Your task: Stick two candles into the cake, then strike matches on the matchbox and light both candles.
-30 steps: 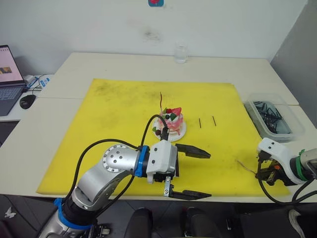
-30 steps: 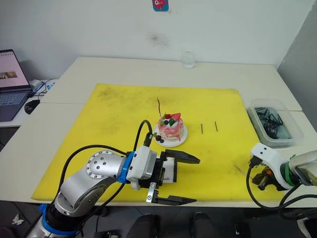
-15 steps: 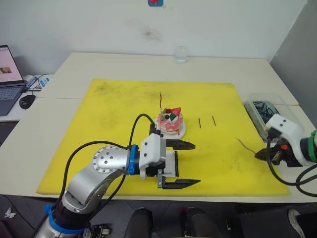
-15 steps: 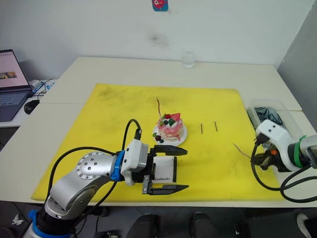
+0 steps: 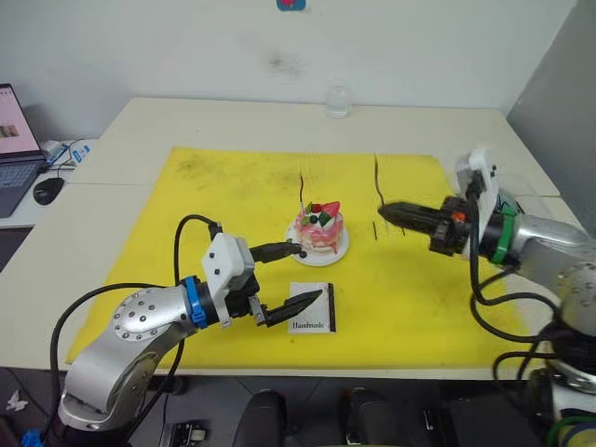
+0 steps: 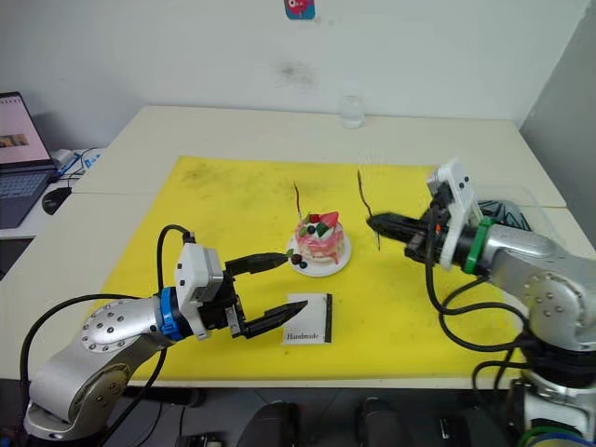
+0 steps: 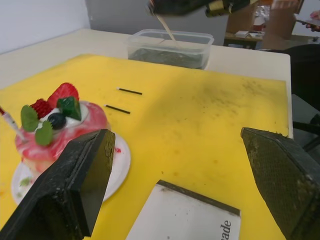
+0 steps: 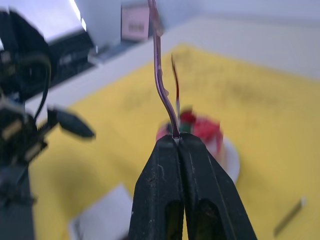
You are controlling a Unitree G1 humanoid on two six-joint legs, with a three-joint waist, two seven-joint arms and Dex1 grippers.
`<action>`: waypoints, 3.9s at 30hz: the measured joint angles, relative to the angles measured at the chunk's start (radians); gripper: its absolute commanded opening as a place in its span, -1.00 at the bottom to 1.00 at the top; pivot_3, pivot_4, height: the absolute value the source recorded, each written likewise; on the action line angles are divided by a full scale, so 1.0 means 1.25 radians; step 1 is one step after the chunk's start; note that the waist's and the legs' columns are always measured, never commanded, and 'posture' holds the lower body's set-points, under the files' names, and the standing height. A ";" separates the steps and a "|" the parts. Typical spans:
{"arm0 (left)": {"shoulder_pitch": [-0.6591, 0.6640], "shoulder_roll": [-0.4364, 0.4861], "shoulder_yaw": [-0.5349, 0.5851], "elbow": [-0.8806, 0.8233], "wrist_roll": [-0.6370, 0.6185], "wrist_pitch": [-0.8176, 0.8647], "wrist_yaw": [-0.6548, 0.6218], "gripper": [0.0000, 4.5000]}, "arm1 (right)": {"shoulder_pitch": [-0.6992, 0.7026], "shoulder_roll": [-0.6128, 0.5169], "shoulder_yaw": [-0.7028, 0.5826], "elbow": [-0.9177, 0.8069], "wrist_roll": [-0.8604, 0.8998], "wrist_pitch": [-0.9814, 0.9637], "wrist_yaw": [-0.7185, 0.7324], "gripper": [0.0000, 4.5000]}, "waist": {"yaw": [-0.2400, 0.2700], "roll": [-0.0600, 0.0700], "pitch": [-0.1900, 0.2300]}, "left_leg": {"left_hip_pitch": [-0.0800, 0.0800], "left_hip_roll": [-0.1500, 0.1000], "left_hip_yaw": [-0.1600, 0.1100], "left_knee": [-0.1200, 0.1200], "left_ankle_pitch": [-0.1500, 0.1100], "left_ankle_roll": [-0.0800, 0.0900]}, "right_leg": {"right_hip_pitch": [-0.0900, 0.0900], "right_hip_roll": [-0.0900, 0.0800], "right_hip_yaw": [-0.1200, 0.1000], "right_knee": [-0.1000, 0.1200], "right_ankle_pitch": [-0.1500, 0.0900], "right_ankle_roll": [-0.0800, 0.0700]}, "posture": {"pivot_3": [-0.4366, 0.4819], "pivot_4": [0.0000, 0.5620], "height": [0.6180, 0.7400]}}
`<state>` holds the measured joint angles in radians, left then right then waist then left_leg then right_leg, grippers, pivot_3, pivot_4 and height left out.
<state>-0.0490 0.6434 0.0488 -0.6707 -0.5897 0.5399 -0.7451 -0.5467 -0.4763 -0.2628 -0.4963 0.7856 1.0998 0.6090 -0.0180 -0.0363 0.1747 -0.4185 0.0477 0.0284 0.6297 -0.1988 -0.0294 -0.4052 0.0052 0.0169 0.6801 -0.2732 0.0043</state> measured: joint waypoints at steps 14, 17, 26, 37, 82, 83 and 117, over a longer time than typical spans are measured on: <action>-0.025 0.007 0.021 -0.004 0.001 0.000 0.031 1.00 | 0.057 0.137 0.208 0.201 -0.257 -0.546 0.063 -0.99 | -0.007 0.000 0.000 | 0.001 0.001 0.000 0.000 0.000 0.000 | 0.000 0.001 0.000 0.001 0.000 -0.001 | -0.05 -0.47 1.00; -0.026 0.007 0.022 0.001 0.000 0.000 0.043 1.00 | 0.070 0.162 0.229 0.235 -0.291 -0.622 0.064 -0.99 | -0.007 0.000 0.000 | 0.001 0.001 0.000 0.000 0.000 0.000 | 0.000 0.001 0.000 0.001 0.000 -0.001 | -0.05 -0.47 1.00; -0.030 0.009 0.022 0.016 0.008 -0.005 0.045 1.00 | 0.079 0.222 0.259 0.319 -0.348 -0.753 0.049 -0.99 | -0.007 0.000 0.000 | 0.001 0.001 0.000 0.000 0.000 0.000 | 0.000 0.000 0.000 0.001 0.001 -0.001 | -0.05 -0.47 1.00; -0.030 0.017 0.031 0.039 0.018 -0.019 0.044 1.00 | 0.081 0.254 0.258 0.382 -0.364 -0.815 0.019 -0.99 | -0.007 0.000 0.000 | 0.001 0.001 0.000 0.000 0.000 0.000 | 0.000 0.000 0.000 0.001 0.001 -0.001 | -0.05 -0.47 1.00; -0.069 0.006 0.004 0.065 0.052 -0.042 0.008 1.00 | 0.181 0.340 0.302 0.493 -0.469 -0.986 -0.053 -0.99 | -0.007 0.000 0.000 | 0.001 0.001 0.000 0.000 0.000 0.000 | 0.000 -0.003 0.000 0.001 0.001 -0.001 | -0.05 -0.47 1.00; -0.069 0.006 0.004 0.067 0.052 -0.043 0.008 1.00 | 0.183 0.340 0.305 0.496 -0.470 -0.990 -0.053 -0.99 | -0.008 0.000 0.000 | 0.001 0.001 0.000 0.000 0.000 0.000 | 0.000 -0.003 0.000 0.001 0.001 -0.001 | -0.05 -0.47 1.00; -0.061 -0.011 -0.018 0.073 0.079 -0.071 0.011 1.00 | 0.228 0.238 0.302 0.292 -0.448 -0.842 -0.072 0.07 | -0.007 0.000 0.000 | 0.001 0.001 0.000 -0.001 0.000 0.000 | 0.000 -0.003 0.000 0.001 0.001 -0.002 | -0.05 -0.47 1.00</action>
<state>-0.1250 0.6302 0.0257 -0.5788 -0.4907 0.4515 -0.7316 -0.2619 -0.1789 0.1151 -0.1315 0.2253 0.0479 0.5196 -0.0264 -0.0359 0.1746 -0.4167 0.0486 0.0288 0.6290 -0.1987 -0.0296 -0.4049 0.0009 0.0170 0.6808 -0.2722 0.0021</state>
